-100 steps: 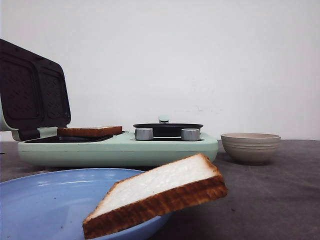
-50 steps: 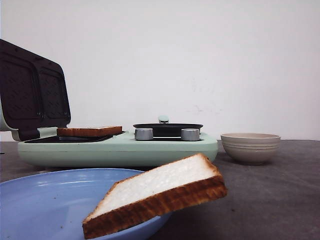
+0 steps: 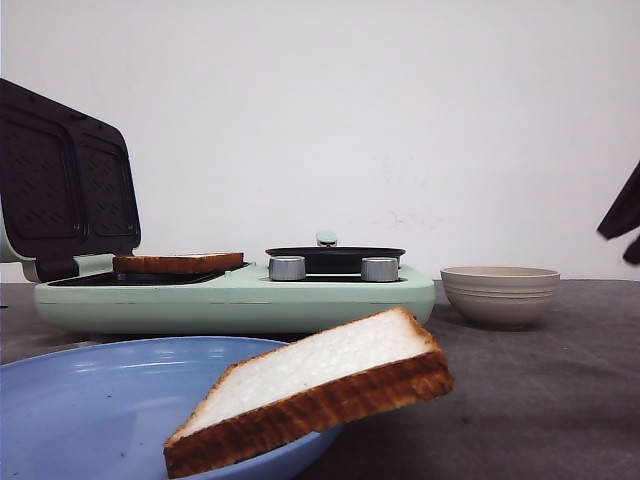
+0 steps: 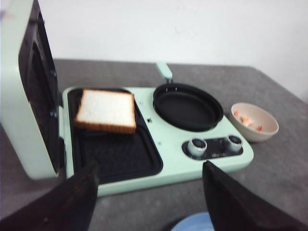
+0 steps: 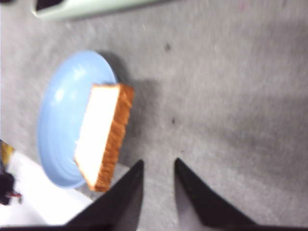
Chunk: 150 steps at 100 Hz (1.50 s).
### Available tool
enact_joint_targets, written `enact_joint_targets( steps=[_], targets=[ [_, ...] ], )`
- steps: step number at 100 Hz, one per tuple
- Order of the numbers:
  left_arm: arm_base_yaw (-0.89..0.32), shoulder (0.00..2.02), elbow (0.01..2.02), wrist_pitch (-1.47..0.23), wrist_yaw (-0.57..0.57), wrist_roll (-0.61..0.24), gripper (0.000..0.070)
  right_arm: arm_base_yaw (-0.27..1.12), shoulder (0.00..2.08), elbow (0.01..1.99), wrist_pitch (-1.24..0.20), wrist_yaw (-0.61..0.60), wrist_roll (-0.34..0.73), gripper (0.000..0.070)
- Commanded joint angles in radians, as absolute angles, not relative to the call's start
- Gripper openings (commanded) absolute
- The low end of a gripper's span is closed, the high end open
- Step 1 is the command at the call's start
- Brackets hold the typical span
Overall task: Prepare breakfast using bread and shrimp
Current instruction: 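Open the left gripper to drop the bread onto the press plate, withdraw, then grasp the remaining bread slice on the blue plate with the right gripper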
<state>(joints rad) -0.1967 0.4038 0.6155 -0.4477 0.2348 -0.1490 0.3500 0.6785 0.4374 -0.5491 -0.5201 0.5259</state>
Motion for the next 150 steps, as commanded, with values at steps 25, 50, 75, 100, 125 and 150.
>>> enact_joint_targets(
  steps=[25,50,75,100,125,150],
  targets=[
    [-0.197,0.389,0.617,-0.457,0.233,-0.140,0.0350,0.551,0.822,0.444,-0.392,-0.438,0.630,0.0151],
    [-0.197,0.389,0.617,-0.456,0.232,-0.140,0.0350,0.669,0.980,0.444,-0.313,-0.495,0.674,0.0173],
    [-0.197,0.389,0.617,-0.457,0.233,-0.139,0.0350,0.718,1.067,0.444,-0.220,-0.496,0.711,0.0210],
    [-0.197,0.389,0.617,-0.457,0.233,-0.132,0.0350,0.756,1.111,0.444,-0.155,-0.503,0.750,0.0217],
    [-0.197,0.389,0.617,-0.457,0.233,-0.132,0.0350,0.785,1.156,0.444,-0.105,-0.497,0.770,0.0217],
    [-0.197,0.389,0.617,-0.458,0.233,-0.132,0.0350,0.801,1.214,0.444,-0.036,-0.506,0.805,0.0215]
  ],
)
